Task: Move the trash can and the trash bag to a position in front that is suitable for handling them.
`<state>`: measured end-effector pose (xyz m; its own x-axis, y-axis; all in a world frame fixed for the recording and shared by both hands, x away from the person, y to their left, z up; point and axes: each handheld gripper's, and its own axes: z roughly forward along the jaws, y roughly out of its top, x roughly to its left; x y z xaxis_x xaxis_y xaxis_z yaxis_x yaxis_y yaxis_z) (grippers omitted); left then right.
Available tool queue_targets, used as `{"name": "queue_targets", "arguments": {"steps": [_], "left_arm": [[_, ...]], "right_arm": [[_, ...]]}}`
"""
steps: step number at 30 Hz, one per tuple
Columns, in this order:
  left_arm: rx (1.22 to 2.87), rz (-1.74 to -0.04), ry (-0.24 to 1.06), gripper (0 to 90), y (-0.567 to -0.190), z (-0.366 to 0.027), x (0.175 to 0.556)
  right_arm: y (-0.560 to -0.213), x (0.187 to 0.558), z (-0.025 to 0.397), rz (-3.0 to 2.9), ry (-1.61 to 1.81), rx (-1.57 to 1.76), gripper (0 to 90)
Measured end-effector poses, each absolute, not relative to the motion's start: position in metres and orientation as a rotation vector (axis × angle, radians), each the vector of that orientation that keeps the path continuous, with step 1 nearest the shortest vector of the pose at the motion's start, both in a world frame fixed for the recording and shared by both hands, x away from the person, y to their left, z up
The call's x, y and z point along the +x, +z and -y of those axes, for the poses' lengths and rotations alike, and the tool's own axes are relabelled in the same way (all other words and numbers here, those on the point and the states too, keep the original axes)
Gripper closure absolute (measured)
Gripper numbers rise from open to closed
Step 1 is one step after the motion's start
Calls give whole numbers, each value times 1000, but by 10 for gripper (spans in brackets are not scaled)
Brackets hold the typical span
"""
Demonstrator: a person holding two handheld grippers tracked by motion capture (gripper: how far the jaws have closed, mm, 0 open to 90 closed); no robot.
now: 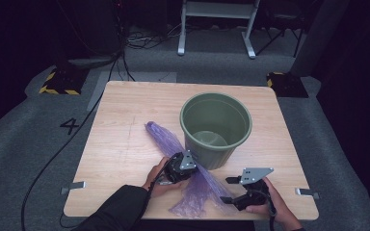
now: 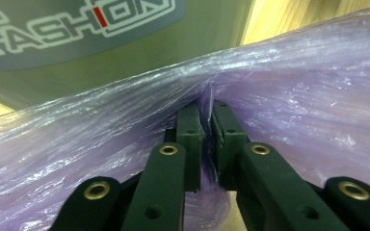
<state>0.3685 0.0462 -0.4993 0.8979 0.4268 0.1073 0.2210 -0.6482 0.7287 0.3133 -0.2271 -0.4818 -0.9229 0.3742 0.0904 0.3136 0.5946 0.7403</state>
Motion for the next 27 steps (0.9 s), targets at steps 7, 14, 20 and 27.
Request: {"name": "queue_targets", "arguments": {"steps": [7,14,20,27], "left_arm": [[2263,-437,321,642,-495,-52,369],[2247,-440,279,376,-479,-71,368],[2185,-480,280,285,-460,-112,366],[2117,-549,253,179,-453,-155,366]], "right_arm": [[-489,315,226,-2739,1159,569,700],[-492,326,243,-2685,1112,660,798],[-493,338,268,-2619,1098,760,804],[-494,356,295,-2558,1096,867,814]]}}
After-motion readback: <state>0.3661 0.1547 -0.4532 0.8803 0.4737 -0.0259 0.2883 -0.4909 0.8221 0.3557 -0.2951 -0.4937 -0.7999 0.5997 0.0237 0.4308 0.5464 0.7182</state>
